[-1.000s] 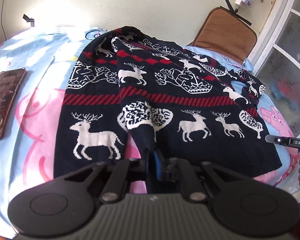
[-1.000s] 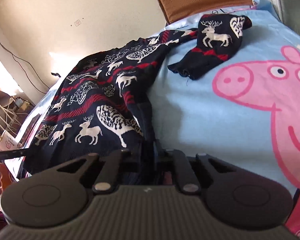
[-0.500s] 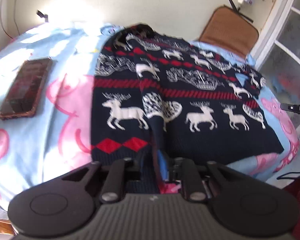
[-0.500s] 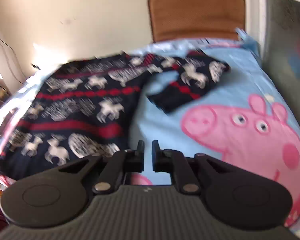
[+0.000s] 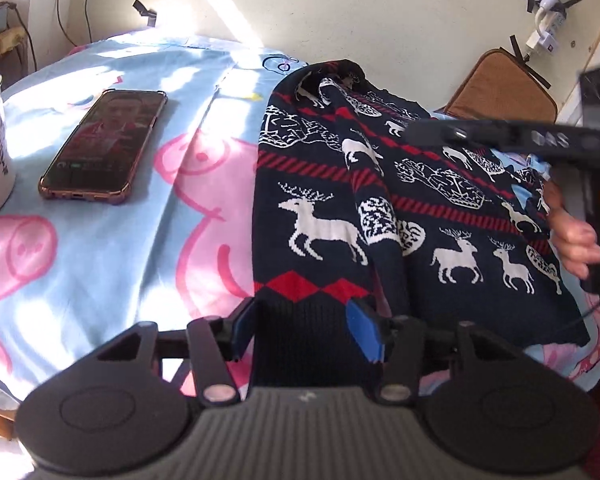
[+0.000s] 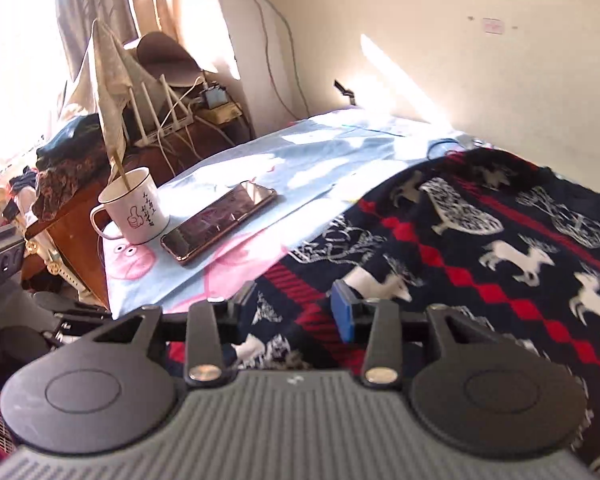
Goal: Fold small clothes
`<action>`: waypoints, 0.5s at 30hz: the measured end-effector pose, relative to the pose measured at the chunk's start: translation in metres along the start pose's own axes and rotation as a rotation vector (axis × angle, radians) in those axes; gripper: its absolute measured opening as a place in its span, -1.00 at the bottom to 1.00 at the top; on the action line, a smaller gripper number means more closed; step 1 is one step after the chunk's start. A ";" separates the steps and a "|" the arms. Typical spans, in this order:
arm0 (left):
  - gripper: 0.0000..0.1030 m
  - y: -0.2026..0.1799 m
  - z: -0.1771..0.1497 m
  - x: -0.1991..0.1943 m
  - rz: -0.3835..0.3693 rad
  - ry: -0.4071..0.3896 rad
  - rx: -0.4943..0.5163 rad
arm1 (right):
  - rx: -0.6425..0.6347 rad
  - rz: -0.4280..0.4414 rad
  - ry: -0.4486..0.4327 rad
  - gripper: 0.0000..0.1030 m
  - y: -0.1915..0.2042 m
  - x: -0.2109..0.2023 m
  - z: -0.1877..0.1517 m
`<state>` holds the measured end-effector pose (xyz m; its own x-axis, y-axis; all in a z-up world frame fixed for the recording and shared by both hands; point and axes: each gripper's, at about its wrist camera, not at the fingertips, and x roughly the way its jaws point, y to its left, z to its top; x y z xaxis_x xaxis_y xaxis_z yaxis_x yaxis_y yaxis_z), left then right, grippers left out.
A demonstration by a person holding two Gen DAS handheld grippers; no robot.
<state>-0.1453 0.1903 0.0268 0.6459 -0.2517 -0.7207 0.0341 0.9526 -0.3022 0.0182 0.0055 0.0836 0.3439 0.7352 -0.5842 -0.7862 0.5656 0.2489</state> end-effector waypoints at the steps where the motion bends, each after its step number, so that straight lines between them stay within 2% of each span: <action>1: -0.24 0.001 0.000 0.001 -0.002 -0.004 0.002 | -0.010 -0.006 0.017 0.09 0.002 0.017 0.011; 3: -0.69 0.005 0.000 0.003 -0.007 -0.010 -0.012 | 0.016 -0.040 0.051 0.14 -0.005 0.047 0.032; 6: -0.79 0.011 0.000 0.007 -0.040 -0.023 -0.039 | 0.135 -0.108 0.105 0.14 -0.035 0.098 0.066; 9: -0.80 0.012 0.002 0.003 -0.035 -0.048 -0.023 | 0.232 -0.175 0.162 0.14 -0.062 0.145 0.091; 10: -0.80 0.015 0.005 -0.001 -0.026 -0.065 -0.020 | 0.261 -0.204 0.186 0.07 -0.070 0.160 0.094; 11: -0.80 0.019 0.008 -0.008 -0.014 -0.091 -0.022 | 0.289 -0.232 0.211 -0.13 -0.077 0.175 0.093; 12: -0.80 0.024 0.012 -0.016 0.001 -0.122 -0.029 | 0.287 -0.269 0.185 -0.61 -0.079 0.181 0.094; 13: -0.80 0.029 0.015 -0.023 0.013 -0.147 -0.038 | 0.272 -0.288 0.181 -0.81 -0.079 0.185 0.097; 15: -0.81 0.043 0.029 -0.040 0.041 -0.208 -0.075 | 0.292 -0.255 0.155 -0.94 -0.081 0.189 0.107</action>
<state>-0.1479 0.2466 0.0605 0.7890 -0.1652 -0.5917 -0.0469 0.9441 -0.3262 0.2018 0.1386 0.0355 0.4099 0.5059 -0.7590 -0.4997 0.8207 0.2772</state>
